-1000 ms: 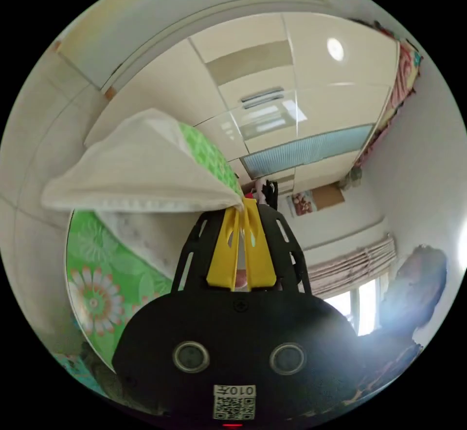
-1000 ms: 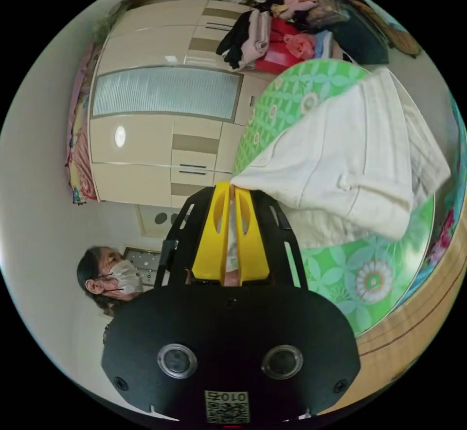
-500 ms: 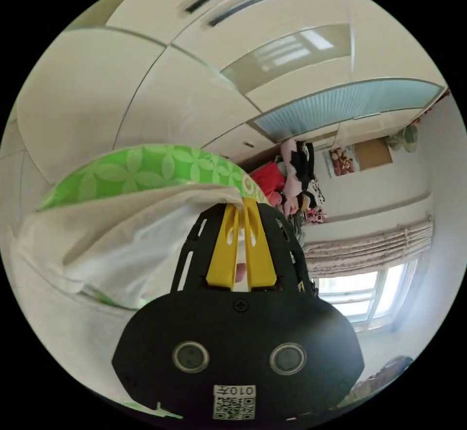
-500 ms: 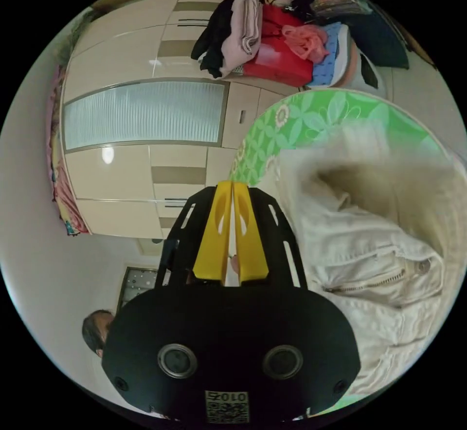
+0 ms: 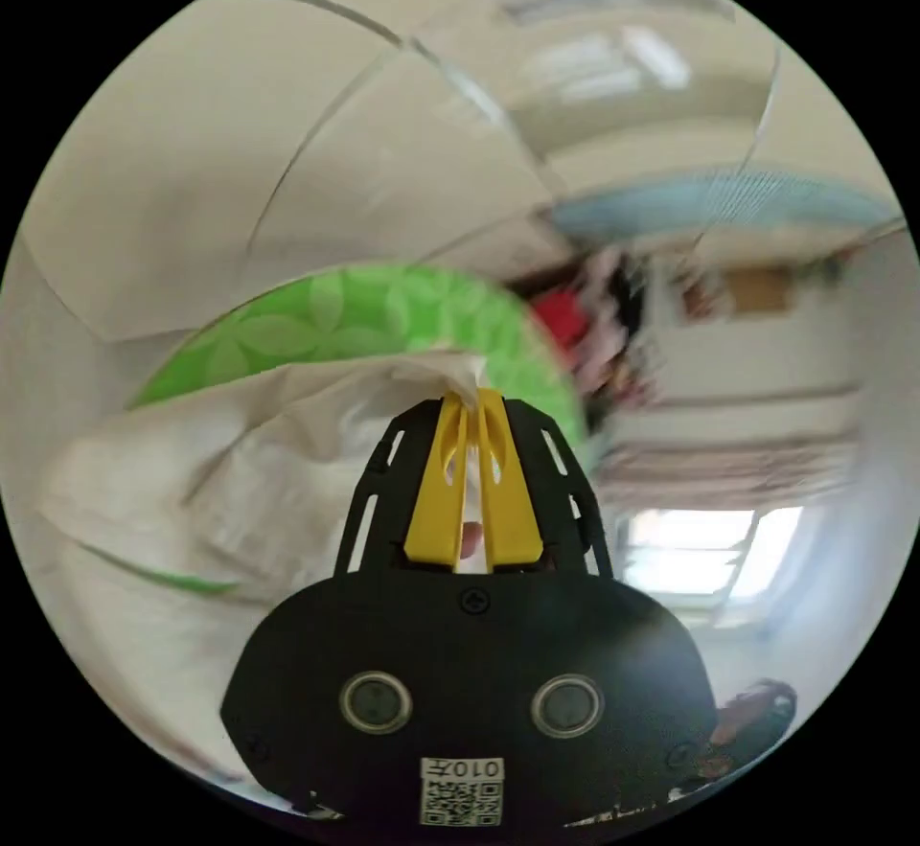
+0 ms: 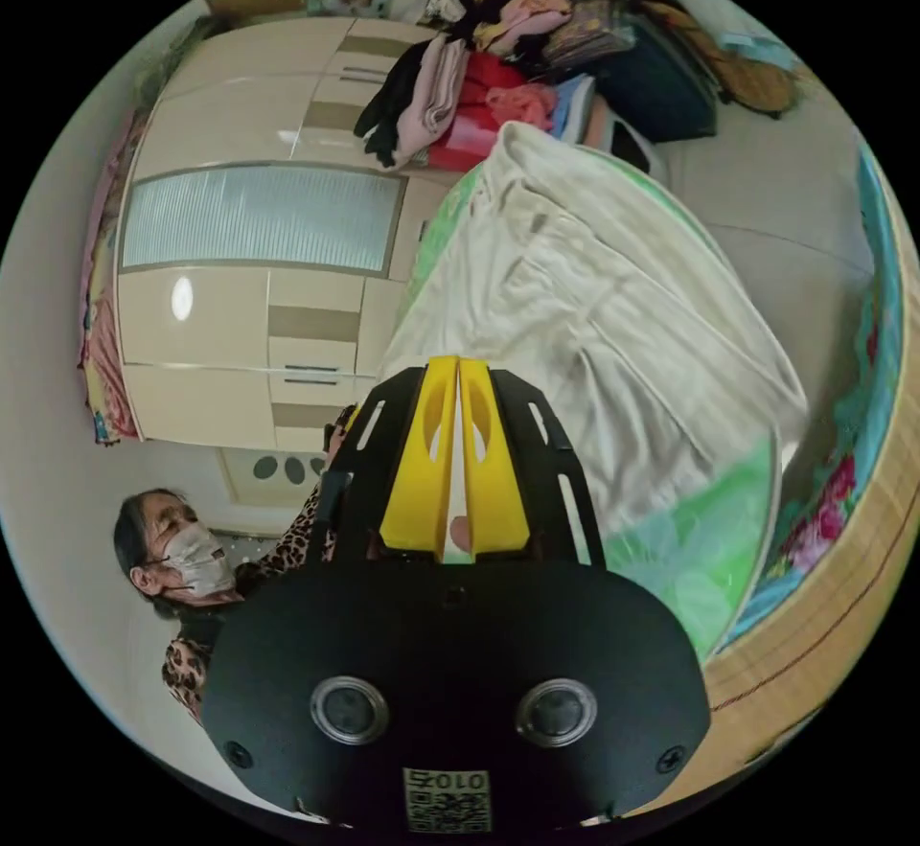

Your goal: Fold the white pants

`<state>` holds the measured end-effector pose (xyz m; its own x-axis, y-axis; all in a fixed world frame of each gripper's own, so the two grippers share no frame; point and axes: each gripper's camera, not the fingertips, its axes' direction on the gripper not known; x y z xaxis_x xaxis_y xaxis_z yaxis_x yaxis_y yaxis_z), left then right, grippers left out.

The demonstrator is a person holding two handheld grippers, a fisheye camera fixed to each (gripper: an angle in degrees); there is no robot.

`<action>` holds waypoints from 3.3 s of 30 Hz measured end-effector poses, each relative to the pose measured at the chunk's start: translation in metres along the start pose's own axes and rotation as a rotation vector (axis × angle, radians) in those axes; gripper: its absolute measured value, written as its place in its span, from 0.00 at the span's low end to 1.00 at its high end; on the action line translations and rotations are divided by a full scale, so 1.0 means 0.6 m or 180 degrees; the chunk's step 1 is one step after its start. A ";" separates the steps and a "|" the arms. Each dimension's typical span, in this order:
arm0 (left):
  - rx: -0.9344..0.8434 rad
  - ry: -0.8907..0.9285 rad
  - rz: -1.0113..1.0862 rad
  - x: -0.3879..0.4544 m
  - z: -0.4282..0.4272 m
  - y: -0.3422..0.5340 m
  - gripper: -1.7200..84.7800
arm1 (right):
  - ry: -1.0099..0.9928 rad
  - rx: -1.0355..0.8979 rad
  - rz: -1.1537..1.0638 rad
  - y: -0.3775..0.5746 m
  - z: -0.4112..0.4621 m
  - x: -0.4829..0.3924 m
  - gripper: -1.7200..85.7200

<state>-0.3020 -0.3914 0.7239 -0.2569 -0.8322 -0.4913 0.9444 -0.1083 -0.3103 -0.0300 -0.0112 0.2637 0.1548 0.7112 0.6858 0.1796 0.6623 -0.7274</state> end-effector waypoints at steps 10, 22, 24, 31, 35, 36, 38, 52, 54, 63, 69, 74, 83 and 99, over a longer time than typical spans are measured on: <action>-0.0392 0.0031 0.0617 0.082 -0.045 -0.022 0.03 | -0.0036 -0.0066 0.0238 0.105 -0.009 0.022 0.05; -0.0095 0.0067 0.1249 -0.004 -0.047 0.141 0.04 | -0.0040 -0.0103 0.0340 0.101 -0.010 0.009 0.06; 0.0541 0.0775 0.0269 -0.132 -0.093 0.165 0.04 | 0.0132 0.0085 0.0487 0.110 -0.039 0.014 0.07; 0.1290 0.1284 -0.0520 -0.310 -0.169 0.334 0.02 | 0.0689 0.0611 0.0707 0.130 -0.140 -0.001 0.14; 0.0887 0.0396 -0.0157 -0.253 -0.170 0.466 0.02 | 0.0601 0.0677 0.0633 0.121 -0.141 -0.019 0.15; 0.0812 0.0286 -0.0075 -0.241 -0.163 0.484 0.02 | 0.0525 0.0613 0.0595 0.114 -0.132 -0.026 0.15; 0.0621 -0.0147 0.0168 -0.199 -0.136 0.554 0.02 | 0.0584 0.0532 0.0613 0.106 -0.119 -0.037 0.15; 0.0030 -0.0786 0.0614 -0.183 -0.039 0.618 0.02 | 0.0400 0.0235 0.0734 0.027 -0.094 -0.063 0.07; -0.0146 -0.0692 0.0405 -0.200 -0.048 0.621 0.02 | 0.0370 0.0215 0.0644 0.025 -0.115 -0.084 0.06; -0.1203 -0.1065 0.0276 -0.184 -0.052 0.771 0.02 | 0.0955 0.0070 0.0756 0.026 -0.180 -0.116 0.05; -0.1548 -0.0932 0.0085 -0.221 -0.082 0.830 0.02 | 0.1158 0.0085 0.0669 0.021 -0.196 -0.170 0.07; -0.0595 -0.0835 0.0446 -0.132 -0.200 0.813 0.02 | 0.2025 0.0674 0.0527 0.094 -0.240 -0.287 0.06; -0.0625 -0.0089 0.1139 -0.052 -0.037 0.733 0.02 | 0.1074 -0.1113 -0.0977 0.163 0.172 -0.483 0.05; -0.0058 0.1238 0.0397 -0.318 -0.143 0.773 0.02 | 0.1756 -0.1041 -0.1209 0.129 0.175 -0.654 0.04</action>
<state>0.1673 -0.2360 0.6041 -0.2024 -0.5704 -0.7961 0.9704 -0.0071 -0.2416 -0.1791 -0.2145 -0.0642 0.4742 0.1684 0.8641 0.5845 0.6737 -0.4521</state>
